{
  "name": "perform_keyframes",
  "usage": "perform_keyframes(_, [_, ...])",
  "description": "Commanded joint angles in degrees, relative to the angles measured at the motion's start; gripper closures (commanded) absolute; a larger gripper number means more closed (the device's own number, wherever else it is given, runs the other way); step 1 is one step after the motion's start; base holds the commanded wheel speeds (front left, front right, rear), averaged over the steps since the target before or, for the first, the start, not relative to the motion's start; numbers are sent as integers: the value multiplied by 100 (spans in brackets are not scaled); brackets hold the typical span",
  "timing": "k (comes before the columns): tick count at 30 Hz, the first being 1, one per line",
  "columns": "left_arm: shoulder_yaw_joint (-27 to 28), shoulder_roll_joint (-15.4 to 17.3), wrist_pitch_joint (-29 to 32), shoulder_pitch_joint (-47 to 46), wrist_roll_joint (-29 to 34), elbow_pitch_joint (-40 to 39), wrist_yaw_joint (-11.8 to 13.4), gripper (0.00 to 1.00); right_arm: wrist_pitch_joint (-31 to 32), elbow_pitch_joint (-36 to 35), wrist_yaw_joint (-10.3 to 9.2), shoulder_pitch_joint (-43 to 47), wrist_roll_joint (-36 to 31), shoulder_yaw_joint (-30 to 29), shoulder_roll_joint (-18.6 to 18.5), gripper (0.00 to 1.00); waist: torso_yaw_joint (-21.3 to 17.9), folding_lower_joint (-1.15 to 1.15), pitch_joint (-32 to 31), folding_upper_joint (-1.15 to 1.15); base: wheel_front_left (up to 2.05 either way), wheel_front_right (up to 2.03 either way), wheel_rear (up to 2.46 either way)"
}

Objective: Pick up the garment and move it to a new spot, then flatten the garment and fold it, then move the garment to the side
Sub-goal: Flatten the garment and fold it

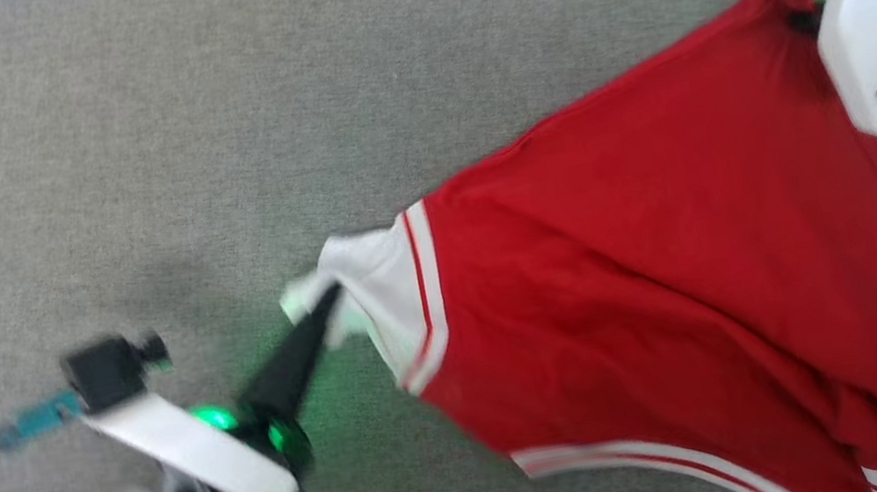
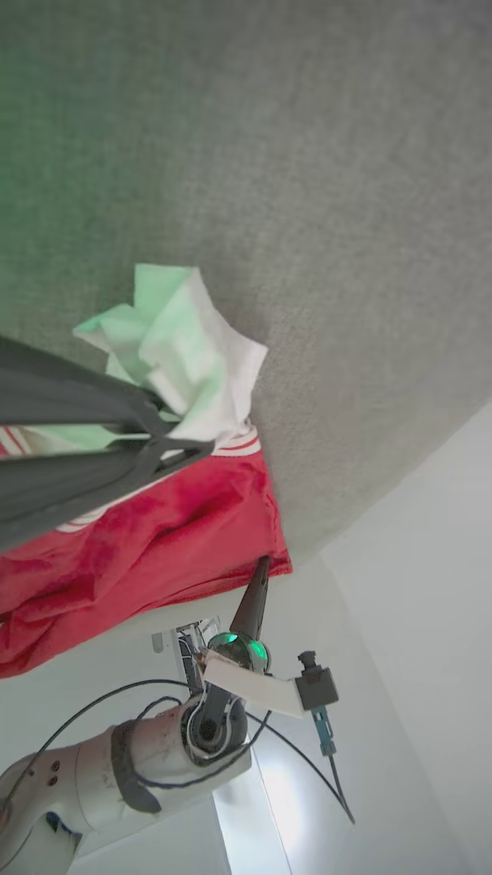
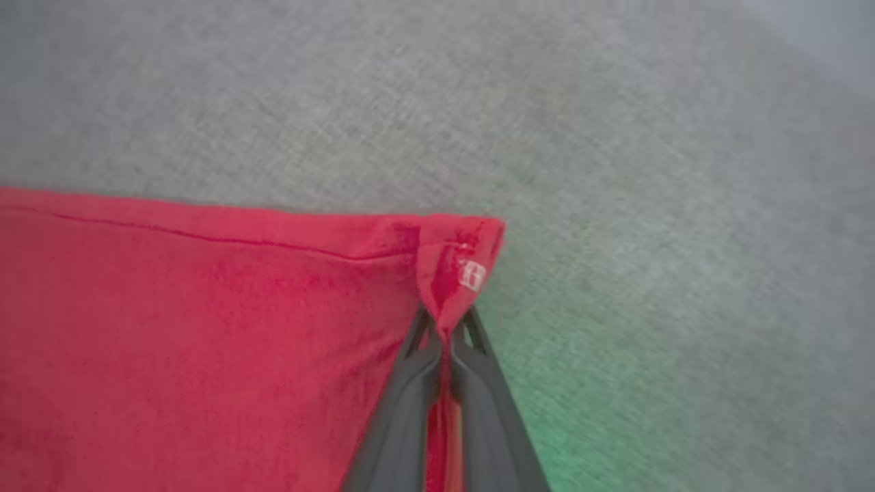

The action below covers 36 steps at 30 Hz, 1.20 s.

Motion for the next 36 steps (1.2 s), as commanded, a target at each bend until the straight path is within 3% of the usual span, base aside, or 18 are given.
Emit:
perform_keyframes(1, [110, 33, 22, -265, -42, 39, -24, 100, -189, 127, -20, -153, -66, -129, -4, 100, -82, 0, -78, 0, 0, 0, 0])
perform_keyframes(12, [957, 195, 625, -2799, -263, 1159, -24, 100, -1629, 1021, -18, -1665, -789, -1303, 611, 100, -650, 0, 183, 0, 0, 0, 0])
perform_keyframes(20, [1716, -266, 210, -5621, -66, 3183, -5, 100, -2949, 1915, -27, -3351, -1857, -2416, 1283, 100, -1089, 0, 445, 0, 0, 0, 0])
perform_keyframes(25, [1871, -520, -19, -6780, 55, 3800, -5, 100, -3538, 2416, -28, -3999, -2479, -2936, 1609, 100, -1246, 0, 434, 0, 0, 0, 0])
perform_keyframes(30, [1759, -618, 183, -6739, -130, 3680, -5, 100, -3711, 2860, -27, -4006, -2729, -3035, 1795, 100, -1256, 0, 408, 0, 0, 0, 0])
perform_keyframes(36, [1776, -525, 83, -5170, -593, 2821, -6, 100, -3936, 3184, -25, -3224, -2574, -2764, 1734, 100, -1188, 0, 249, 0, 0, 0, 0])
